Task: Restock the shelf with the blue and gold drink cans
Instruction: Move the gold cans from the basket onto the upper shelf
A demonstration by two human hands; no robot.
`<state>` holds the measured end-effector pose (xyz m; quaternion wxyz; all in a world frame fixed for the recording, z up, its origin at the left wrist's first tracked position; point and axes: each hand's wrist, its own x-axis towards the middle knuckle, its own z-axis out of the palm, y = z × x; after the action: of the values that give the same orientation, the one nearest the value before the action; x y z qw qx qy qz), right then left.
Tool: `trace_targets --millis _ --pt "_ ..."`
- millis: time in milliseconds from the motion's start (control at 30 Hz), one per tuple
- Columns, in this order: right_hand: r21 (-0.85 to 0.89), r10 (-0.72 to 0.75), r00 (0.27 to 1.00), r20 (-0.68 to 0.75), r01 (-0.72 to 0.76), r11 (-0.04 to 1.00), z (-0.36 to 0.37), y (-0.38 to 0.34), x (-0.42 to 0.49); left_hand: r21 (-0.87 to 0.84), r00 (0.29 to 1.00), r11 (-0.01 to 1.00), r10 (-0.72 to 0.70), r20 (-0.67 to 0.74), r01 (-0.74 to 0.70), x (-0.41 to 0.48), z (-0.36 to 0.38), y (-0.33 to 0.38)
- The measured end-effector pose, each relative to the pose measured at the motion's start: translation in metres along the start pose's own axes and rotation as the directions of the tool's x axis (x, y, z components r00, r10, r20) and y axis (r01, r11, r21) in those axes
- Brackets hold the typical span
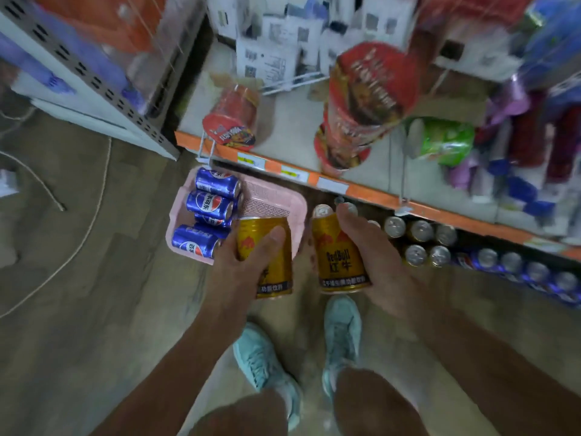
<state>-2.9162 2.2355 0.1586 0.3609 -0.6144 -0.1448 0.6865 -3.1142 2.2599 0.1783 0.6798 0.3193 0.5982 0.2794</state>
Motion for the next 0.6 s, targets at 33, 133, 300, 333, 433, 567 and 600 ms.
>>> trace_targets --millis 33,133,300,333,433,567,600 --pt "0.016 -0.013 1.0 -0.023 0.013 1.0 0.001 -0.017 -0.023 0.015 1.0 1.0 0.005 0.018 -0.005 -0.02 0.008 0.023" --pt "0.066 -0.033 0.998 -0.058 0.036 0.997 0.003 -0.069 -0.097 0.064 0.996 0.997 0.028 0.085 -0.033 -0.079 0.033 0.089" --pt "0.085 -0.107 0.981 -0.16 0.122 0.989 -0.001 -0.153 -0.215 0.127 0.986 0.987 0.076 0.146 -0.095 -0.162 0.081 0.184" --pt "0.087 -0.113 0.978 -0.174 0.13 0.988 -0.003 -0.168 -0.234 0.132 0.984 0.986 0.084 0.159 -0.105 -0.176 0.091 0.201" --pt "0.107 -0.133 0.966 -0.22 0.159 0.981 -0.015 -0.209 -0.285 0.139 0.979 0.982 0.1 0.178 -0.126 -0.213 0.125 0.245" --pt "0.049 -0.189 0.956 -0.224 0.205 0.977 -0.04 -0.255 -0.339 0.132 0.975 0.982 0.105 0.198 -0.133 -0.255 0.169 0.297" --pt "0.035 -0.21 0.951 -0.227 0.224 0.974 -0.047 -0.266 -0.352 0.127 0.971 0.981 0.121 0.207 -0.15 -0.265 0.18 0.308"
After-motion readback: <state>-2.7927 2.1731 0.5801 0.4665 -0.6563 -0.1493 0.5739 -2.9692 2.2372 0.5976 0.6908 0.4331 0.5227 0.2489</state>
